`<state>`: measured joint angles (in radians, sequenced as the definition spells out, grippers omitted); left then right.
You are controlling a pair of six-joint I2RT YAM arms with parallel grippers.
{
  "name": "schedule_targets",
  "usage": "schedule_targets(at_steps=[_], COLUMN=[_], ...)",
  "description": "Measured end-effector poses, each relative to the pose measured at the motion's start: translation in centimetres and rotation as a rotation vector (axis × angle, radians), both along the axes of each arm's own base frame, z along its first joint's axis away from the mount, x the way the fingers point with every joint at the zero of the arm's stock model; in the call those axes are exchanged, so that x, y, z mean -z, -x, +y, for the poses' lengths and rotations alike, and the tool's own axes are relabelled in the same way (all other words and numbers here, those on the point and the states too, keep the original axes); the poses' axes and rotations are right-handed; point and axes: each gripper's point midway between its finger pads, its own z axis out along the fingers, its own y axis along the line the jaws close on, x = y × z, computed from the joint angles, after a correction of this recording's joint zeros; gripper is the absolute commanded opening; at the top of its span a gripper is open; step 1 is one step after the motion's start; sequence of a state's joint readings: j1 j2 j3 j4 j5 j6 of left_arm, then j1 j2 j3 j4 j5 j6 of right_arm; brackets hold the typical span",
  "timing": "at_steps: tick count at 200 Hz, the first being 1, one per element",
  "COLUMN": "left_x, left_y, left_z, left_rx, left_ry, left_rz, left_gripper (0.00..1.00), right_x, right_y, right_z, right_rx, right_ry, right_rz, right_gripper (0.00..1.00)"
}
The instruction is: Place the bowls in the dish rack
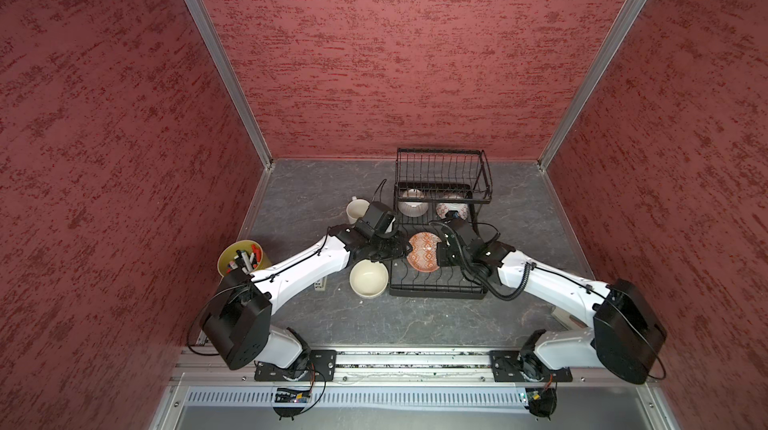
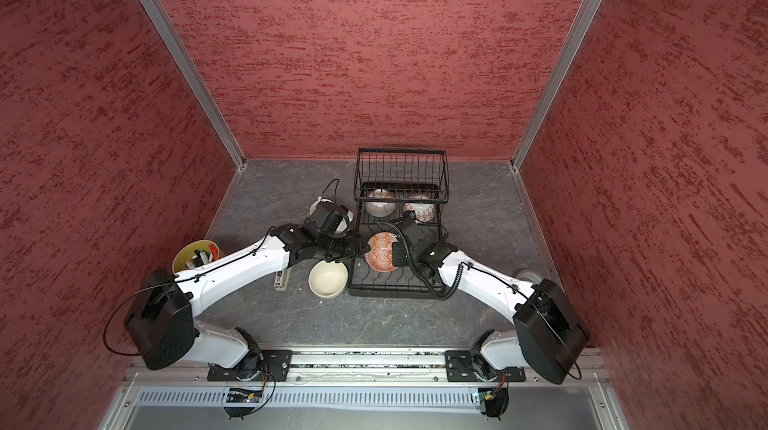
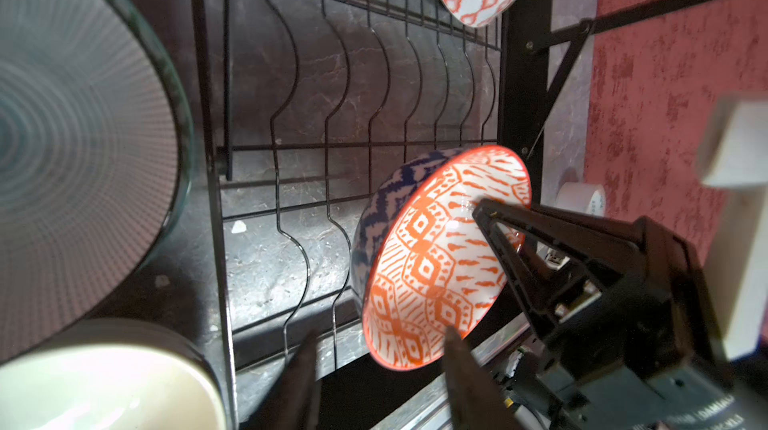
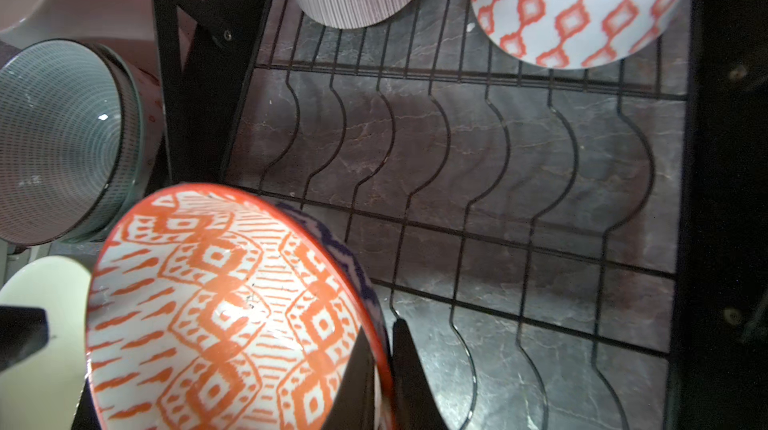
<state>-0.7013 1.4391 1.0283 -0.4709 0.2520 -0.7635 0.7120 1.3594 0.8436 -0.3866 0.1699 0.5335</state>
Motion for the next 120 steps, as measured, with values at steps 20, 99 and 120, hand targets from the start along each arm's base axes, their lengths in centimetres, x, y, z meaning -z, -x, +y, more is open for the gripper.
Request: schedule_targets(at_steps=[20, 99, 120], left_x=[-0.7, -0.4, 0.0], left_y=[0.0, 0.3, 0.6], left_z=[0.2, 1.7, 1.5], left_rx=[-0.004, -0.018, -0.005], left_ry=[0.006, -0.087, -0.111], left_rz=[-0.022, -0.056, -0.061], left_gripper=[0.8, 0.83, 0.83], right_x=[-0.6, -4.3, -4.4], right_y=[0.1, -0.8, -0.9], right_z=[-1.2, -7.4, -8.6], right_rx=[0.033, 0.24, 0.277], right_ry=[0.04, 0.281, 0.346], right_rz=[-0.017, -0.134, -0.146], right_gripper=[0.0, 0.0, 0.0])
